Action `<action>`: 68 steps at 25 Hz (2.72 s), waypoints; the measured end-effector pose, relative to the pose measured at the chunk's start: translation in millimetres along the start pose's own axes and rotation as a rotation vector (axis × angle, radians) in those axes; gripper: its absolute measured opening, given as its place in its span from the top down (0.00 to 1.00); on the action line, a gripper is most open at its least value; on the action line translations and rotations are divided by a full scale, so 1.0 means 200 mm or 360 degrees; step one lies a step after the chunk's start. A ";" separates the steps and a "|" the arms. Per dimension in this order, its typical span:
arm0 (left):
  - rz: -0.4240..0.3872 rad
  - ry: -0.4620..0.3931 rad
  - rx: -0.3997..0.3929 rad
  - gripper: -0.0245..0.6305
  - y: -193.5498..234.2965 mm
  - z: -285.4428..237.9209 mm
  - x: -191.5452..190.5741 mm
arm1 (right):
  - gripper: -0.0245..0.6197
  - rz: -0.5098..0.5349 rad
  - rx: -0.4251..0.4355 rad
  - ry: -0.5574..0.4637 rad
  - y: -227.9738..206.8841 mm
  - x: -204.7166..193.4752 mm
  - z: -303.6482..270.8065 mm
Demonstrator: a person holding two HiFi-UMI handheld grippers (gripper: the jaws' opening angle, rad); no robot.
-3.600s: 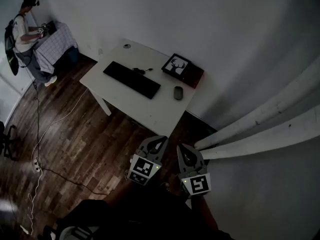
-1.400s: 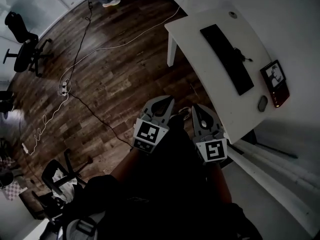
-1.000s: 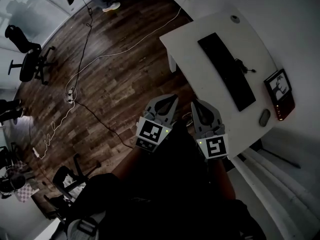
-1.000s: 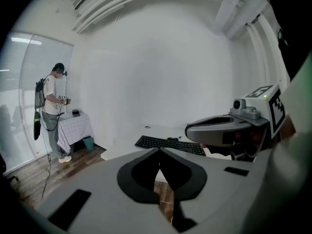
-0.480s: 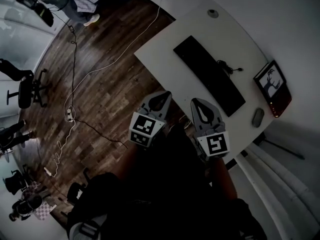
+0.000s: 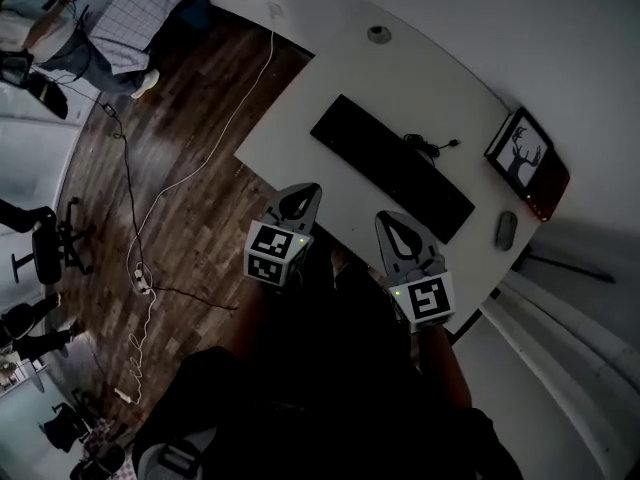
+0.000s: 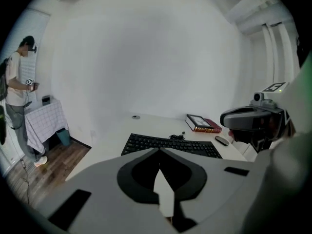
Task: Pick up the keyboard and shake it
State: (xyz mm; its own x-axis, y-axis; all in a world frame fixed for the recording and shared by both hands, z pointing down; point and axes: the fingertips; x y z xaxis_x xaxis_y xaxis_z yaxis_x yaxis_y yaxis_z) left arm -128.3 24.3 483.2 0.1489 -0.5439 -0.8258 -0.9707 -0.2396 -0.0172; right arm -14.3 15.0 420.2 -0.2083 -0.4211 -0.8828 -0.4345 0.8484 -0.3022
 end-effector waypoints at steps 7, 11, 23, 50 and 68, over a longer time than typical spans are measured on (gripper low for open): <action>-0.0083 0.0032 -0.0286 0.96 0.28 -0.24 0.03 | 0.93 -0.0134 -0.0200 0.0061 -0.02 0.08 -0.21; -0.0183 0.0052 -0.0430 0.96 0.41 -0.36 0.04 | 0.93 -0.0178 -0.0284 0.0124 -0.05 0.08 -0.36; -0.0788 0.0247 -0.0811 0.96 0.55 -0.65 0.05 | 0.93 -0.0771 -0.0628 0.0180 -0.23 -0.11 -0.33; -0.1535 0.0508 -0.1293 0.96 -0.44 -0.96 0.00 | 0.60 -0.1851 -0.0961 0.0104 -0.95 -1.08 0.49; -0.1837 0.0630 -0.1450 0.48 -0.47 -1.13 0.04 | 0.80 -0.1738 -0.0938 0.0164 -0.97 -1.11 0.51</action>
State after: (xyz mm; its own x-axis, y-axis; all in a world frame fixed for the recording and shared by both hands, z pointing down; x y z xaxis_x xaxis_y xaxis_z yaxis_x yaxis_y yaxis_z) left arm 5.7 -139.2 606.4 0.9040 0.1437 -0.4027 0.1294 -0.9896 -0.0625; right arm 205.7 -23.7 638.7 0.4528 -0.8611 -0.2313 -0.7447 -0.2226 -0.6292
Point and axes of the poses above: the fingertips, and each gripper's own axes: z backward along the fingers, y to its left, x out of its top, and after that the axes turned 13 degrees about -z, right-handed
